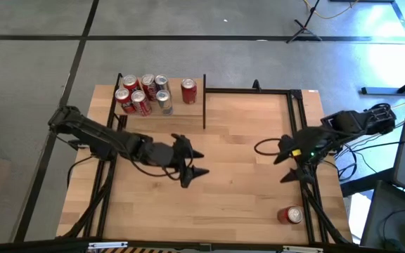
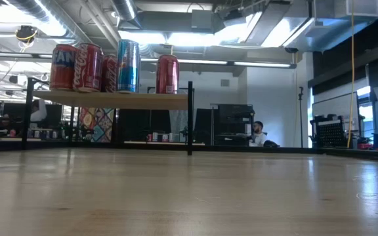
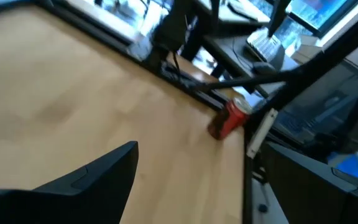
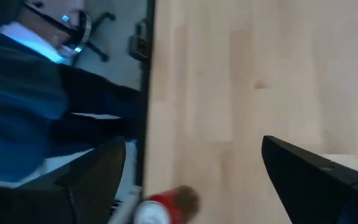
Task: Place canned beverage on shelf
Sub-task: Put the red-black soda can on the shelf aligned with the other red-black soda can
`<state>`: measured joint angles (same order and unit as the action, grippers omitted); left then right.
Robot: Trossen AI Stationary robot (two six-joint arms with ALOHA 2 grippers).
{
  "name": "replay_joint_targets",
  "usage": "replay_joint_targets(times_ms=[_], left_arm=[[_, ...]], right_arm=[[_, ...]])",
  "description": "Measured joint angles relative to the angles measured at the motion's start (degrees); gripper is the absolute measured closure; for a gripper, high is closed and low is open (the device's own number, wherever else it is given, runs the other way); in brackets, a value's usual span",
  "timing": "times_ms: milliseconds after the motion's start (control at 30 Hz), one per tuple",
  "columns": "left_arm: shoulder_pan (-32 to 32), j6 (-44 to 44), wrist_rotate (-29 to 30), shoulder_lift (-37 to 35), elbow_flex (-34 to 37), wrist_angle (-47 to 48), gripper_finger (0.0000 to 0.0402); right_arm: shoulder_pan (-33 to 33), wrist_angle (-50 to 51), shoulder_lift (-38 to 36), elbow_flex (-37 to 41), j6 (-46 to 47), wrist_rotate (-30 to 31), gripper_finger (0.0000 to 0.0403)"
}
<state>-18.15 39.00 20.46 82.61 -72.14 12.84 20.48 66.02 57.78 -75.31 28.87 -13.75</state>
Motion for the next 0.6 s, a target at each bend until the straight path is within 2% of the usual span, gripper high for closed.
replay_joint_targets(times_ms=[100,200,333,467,600], left_arm=[[-1.6,2.8,0.4,1.6,0.0,0.0,0.0065],[-3.0,4.5,2.5,2.9,0.0,-0.1,0.0065],[-4.7,6.5,4.0,4.5,0.0,-0.2,0.0065],[-5.7,7.4,5.6,6.1,0.0,0.0,0.0065],[-5.6,7.6,5.6,6.8,0.0,-0.1,0.0065]], right_arm=[[2.9,-3.5,0.1,0.0,6.6,0.2,0.004],[5.0,-7.0,0.7,0.0,9.0,-2.6,0.004],[9.2,-3.8,3.0,0.0,12.2,-4.1,0.004],[16.8,2.0,5.4,0.0,16.5,-2.4,0.004],[24.5,2.9,7.9,0.0,22.1,2.0,0.004]])
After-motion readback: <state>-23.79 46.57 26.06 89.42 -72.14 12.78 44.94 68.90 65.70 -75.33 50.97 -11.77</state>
